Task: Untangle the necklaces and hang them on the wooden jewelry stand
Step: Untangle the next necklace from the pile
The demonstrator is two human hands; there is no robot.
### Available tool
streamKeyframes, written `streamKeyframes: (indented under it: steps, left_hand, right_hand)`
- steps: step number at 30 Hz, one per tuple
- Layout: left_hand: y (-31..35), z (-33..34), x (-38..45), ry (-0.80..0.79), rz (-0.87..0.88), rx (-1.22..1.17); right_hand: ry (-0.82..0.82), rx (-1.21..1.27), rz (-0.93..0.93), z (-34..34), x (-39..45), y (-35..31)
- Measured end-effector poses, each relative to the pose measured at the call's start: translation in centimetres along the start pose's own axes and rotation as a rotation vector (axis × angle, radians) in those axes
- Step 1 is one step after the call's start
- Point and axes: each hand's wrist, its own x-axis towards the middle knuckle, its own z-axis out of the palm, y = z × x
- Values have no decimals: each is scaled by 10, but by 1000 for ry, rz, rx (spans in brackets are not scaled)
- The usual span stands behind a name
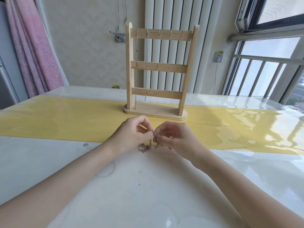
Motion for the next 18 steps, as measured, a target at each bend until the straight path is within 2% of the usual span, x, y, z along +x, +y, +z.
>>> streamKeyframes:
  steps: [4,8,18]
  left_hand:
    - [1,-1,0,-28,-45,-68]
    - [4,-1,-2,-78,-79,-74]
    - [6,0,-4,-168,-165,-248]
  right_hand:
    - [18,181,54,-3,0,-2]
    - [-78,380,154,-6,0,1]
    - [-76,416,170,-4,2,3]
